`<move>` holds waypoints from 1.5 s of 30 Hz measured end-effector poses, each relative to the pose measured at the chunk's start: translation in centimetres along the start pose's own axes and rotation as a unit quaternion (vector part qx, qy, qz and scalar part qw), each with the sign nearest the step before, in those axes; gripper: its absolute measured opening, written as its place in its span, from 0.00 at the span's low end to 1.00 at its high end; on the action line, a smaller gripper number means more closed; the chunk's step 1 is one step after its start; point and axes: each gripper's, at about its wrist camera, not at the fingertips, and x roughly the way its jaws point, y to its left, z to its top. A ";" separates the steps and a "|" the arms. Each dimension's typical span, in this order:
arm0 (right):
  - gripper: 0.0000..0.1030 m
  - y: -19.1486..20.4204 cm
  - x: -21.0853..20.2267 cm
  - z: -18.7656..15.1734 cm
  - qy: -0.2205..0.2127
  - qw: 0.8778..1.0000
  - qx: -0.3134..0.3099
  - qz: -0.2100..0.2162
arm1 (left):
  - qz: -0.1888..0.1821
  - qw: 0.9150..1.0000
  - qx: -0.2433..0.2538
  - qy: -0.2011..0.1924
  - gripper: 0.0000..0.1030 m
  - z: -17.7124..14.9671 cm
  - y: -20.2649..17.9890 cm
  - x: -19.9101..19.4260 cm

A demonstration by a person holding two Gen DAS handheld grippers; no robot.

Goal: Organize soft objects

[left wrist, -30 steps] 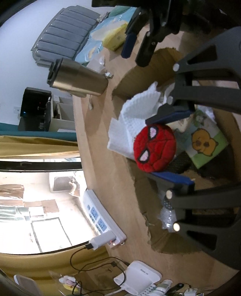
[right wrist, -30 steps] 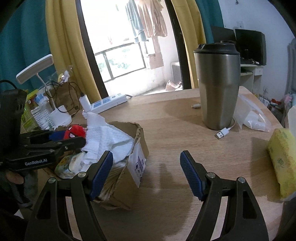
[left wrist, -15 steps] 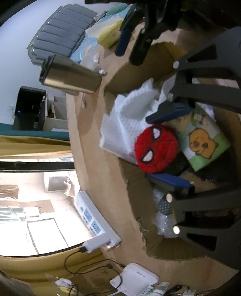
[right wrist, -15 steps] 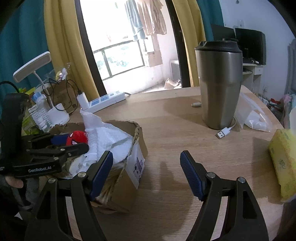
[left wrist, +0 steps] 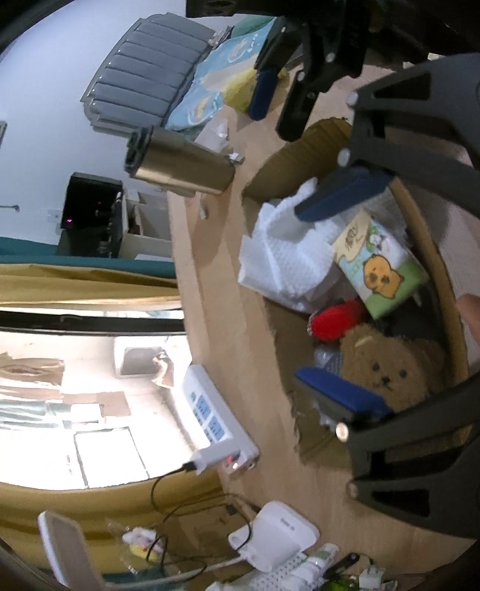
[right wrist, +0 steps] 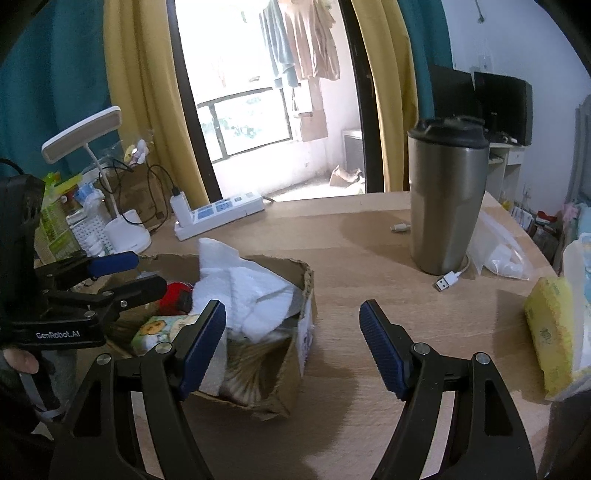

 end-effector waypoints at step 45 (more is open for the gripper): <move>0.76 9.9 -14.5 1.2 -0.124 0.987 -0.065 -0.073 | 0.038 0.977 -0.031 -0.210 0.97 -3.9 3.5 -21.1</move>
